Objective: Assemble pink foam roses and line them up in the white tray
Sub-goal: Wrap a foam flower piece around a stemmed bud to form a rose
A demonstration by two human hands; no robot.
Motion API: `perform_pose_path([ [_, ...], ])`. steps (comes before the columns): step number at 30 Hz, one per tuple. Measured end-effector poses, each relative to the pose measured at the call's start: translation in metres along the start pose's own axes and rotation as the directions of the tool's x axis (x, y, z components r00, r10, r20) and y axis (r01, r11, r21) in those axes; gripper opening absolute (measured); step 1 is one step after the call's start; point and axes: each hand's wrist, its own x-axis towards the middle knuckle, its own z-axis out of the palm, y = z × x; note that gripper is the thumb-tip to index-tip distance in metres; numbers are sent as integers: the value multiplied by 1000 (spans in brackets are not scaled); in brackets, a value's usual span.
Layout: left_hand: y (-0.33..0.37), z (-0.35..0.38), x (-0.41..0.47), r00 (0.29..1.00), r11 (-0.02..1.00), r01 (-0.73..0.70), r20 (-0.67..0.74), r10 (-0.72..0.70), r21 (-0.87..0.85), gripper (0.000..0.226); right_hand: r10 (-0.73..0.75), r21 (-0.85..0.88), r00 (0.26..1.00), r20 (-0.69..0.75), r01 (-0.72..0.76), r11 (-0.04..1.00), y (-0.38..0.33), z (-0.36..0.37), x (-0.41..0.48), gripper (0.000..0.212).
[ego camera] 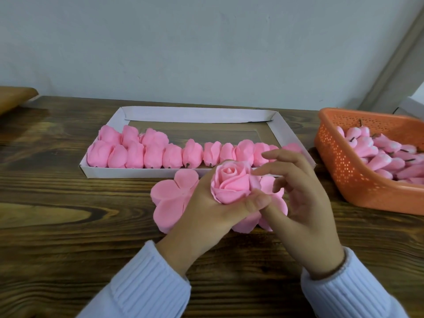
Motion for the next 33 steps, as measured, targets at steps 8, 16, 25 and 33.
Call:
perform_pose_path([
  [8, -2, -1, 0, 1000, 1000, 0, 0, 0, -3, 24, 1, 71, 999, 38, -4, 997, 0, -1, 0, 20],
  [16, 0, 0, 1, 999, 998, -42, 26, 43, -49, 27, -2, 55, 998, 69, -2, 998, 1, -1, 0, 19],
  [25, 1, 0, 1, 997, 999, -24, 77, 26, -26, 30, 30, 62, 997, 76, -35, 997, 3, -3, 0, 15],
  [33, 0, 2, 2, 997, 1000, -13, 76, 12, 9, 28, 53, 42, 998, 39, -55, 998, 4, -3, 1, 5],
])
